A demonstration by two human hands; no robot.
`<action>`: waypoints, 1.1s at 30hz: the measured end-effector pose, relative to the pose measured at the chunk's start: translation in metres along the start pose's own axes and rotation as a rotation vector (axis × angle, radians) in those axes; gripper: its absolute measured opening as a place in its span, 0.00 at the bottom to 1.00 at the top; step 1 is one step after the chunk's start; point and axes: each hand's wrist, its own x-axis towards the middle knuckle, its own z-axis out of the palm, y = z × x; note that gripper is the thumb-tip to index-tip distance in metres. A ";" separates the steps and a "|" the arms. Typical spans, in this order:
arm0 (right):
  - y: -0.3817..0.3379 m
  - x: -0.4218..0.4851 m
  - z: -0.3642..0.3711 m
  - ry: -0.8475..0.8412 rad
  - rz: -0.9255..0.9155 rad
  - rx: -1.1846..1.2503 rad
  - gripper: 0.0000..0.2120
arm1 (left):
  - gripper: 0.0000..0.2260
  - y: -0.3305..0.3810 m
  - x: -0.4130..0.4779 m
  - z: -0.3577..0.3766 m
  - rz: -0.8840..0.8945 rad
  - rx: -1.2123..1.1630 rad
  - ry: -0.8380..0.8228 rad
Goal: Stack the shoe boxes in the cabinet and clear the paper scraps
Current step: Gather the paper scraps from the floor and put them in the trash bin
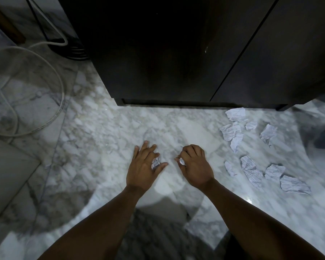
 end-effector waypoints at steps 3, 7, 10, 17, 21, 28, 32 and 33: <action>-0.002 -0.001 0.000 -0.016 0.034 -0.013 0.09 | 0.22 0.002 -0.003 0.002 0.012 -0.120 0.085; -0.005 0.000 -0.003 -0.059 0.050 -0.002 0.11 | 0.16 0.003 -0.007 0.002 0.002 -0.234 0.138; -0.006 0.001 -0.010 -0.097 0.048 0.043 0.22 | 0.15 0.004 -0.007 -0.004 0.031 -0.214 0.114; -0.006 0.002 -0.013 -0.071 0.060 0.048 0.16 | 0.29 0.010 -0.007 -0.014 -0.013 -0.175 0.066; -0.007 0.001 -0.009 -0.061 0.046 0.030 0.13 | 0.15 0.010 -0.007 -0.012 -0.039 -0.139 0.054; -0.021 -0.005 0.001 -0.055 0.097 -0.059 0.13 | 0.12 0.017 -0.018 -0.006 -0.105 -0.224 0.067; -0.029 -0.016 0.007 0.037 0.081 0.006 0.12 | 0.08 0.024 -0.024 -0.003 -0.088 -0.187 0.091; -0.028 -0.018 0.009 0.032 0.076 0.032 0.12 | 0.07 0.025 -0.025 -0.003 -0.095 -0.202 0.088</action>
